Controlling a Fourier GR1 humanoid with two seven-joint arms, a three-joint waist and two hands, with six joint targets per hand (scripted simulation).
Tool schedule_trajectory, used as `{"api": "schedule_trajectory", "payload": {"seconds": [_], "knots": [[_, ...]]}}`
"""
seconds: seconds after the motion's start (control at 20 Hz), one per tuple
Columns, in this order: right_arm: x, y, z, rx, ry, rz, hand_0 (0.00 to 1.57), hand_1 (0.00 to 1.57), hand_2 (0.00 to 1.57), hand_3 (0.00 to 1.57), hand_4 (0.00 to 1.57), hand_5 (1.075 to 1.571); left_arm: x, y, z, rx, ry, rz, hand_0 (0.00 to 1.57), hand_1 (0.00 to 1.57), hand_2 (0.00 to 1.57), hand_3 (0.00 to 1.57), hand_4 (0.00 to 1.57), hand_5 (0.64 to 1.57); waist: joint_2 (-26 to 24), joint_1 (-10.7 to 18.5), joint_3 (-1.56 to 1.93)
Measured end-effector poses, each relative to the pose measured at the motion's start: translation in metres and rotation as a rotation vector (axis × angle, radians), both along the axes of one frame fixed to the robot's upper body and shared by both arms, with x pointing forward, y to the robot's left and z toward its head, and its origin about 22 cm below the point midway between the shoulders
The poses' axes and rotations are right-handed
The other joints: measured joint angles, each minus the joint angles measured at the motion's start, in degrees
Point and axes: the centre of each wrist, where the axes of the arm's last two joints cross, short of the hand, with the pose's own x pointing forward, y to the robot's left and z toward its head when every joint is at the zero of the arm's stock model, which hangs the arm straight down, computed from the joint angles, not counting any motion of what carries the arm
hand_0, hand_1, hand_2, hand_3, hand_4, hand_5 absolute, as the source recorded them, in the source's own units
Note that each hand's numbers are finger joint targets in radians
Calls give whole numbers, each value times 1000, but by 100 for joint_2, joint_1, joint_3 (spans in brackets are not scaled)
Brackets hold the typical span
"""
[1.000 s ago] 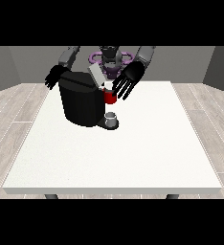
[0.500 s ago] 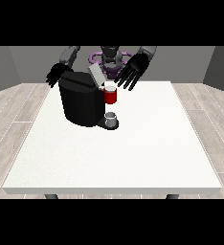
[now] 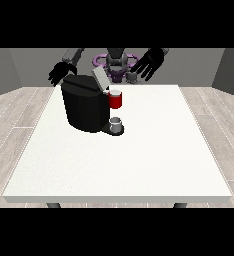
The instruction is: Insert the coffee pod into the coffee machine and close the lid
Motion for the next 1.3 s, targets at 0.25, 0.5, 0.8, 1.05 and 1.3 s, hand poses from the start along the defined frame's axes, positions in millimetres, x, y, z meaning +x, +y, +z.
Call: {"api": "schedule_trajectory", "payload": {"seconds": [0.25, 0.5, 0.8, 1.05, 1.3], "knots": [[-16, -11, -9, -16, 35, -5, 0, 0, 0, 0, 357, 1571, -16, 3, -59, -301, 83, 24, 0, 0, 0, 0, 0, 1571, -574, 267, -4], [-18, -20, 1, -55, 44, 36, 0, 0, 0, 0, 289, 1571, -39, 7, -109, -469, 166, 41, 0, 0, 0, 0, 142, 1571, -1124, 644, -1], [-8, -23, 30, -82, -1, 127, 0, 0, 0, 0, 0, 1571, -65, 6, -152, -616, 252, 93, 0, 0, 0, 0, 0, 1571, -1490, 914, -1], [-3, -20, 43, -94, -9, 193, 0, 0, 0, 0, 0, 1571, -85, 11, -174, -697, 288, 99, 0, 0, 0, 0, 57, 1571, -1602, 1201, 0], [7, -15, 58, -134, -27, 244, 0, 0, 0, 0, 238, 1571, -94, 6, -177, -766, 301, 83, 0, 0, 0, 0, 0, 1571, -1519, 1470, 2]]}}
